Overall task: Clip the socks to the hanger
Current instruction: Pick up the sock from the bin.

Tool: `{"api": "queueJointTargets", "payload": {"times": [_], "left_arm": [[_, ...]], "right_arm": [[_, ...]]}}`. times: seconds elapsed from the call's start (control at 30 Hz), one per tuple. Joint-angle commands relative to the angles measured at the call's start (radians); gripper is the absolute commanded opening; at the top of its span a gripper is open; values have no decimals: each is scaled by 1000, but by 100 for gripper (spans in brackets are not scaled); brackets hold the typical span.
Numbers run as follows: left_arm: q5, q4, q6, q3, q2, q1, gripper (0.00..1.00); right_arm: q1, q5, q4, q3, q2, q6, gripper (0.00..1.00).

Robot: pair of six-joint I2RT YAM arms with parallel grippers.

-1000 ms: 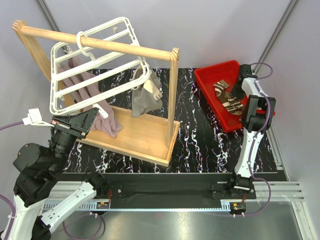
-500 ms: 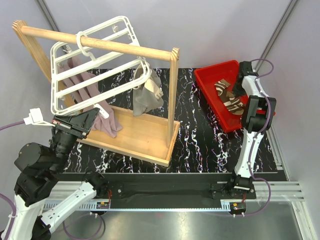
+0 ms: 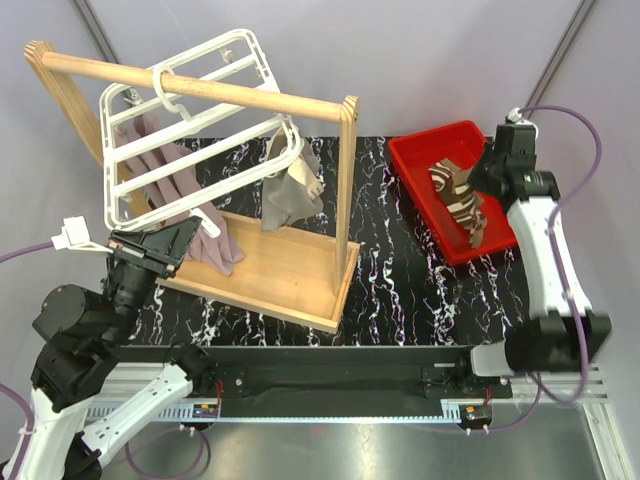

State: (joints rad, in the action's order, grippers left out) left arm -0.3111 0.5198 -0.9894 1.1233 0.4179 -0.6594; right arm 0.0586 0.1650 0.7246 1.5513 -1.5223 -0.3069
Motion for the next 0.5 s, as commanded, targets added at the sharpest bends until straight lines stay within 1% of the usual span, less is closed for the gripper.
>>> {"api": "queueJointTargets", "payload": {"times": [0.0,0.03,0.07,0.1,0.13,0.2,0.23,0.27,0.3,0.33,0.37,0.43,0.47], "left_arm": [[18,-37,-6,-11,-5,1,0],[20,-38,-9,-11,-5,1,0],[21,-40,-8,-11,-2,0,0],[21,-41,-9,-10,-1,0,0],[21,-47,-12,-10,1,1,0],[30,-53,-15,-13,2,0,0],[33,-58,-20,-19,4,0,0],[38,-61,-25,-22,4,1,0],[43,-64,-28,-25,4,1,0],[44,-67,-32,-33,2,1,0],[44,-66,-35,-34,2,1,0],[43,-72,-44,-40,4,0,0],[47,-76,-46,-40,10,0,0]], "right_arm": [[-80,-122,6,-147,262,-57,0],[-112,-196,10,-172,311,-63,0],[-137,-241,31,-189,389,-58,0],[-169,-286,48,-207,422,-55,0],[-236,-348,86,-214,477,-64,0],[-310,-386,116,-235,530,-89,0],[-334,-436,128,-244,554,-106,0],[-388,-446,143,-252,604,-141,0],[-411,-467,144,-288,634,-159,0],[-442,-549,124,-313,686,-190,0],[-494,-588,77,-341,706,-208,0],[-566,-651,30,-408,740,-254,0],[-604,-648,-15,-436,748,-270,0]]}}
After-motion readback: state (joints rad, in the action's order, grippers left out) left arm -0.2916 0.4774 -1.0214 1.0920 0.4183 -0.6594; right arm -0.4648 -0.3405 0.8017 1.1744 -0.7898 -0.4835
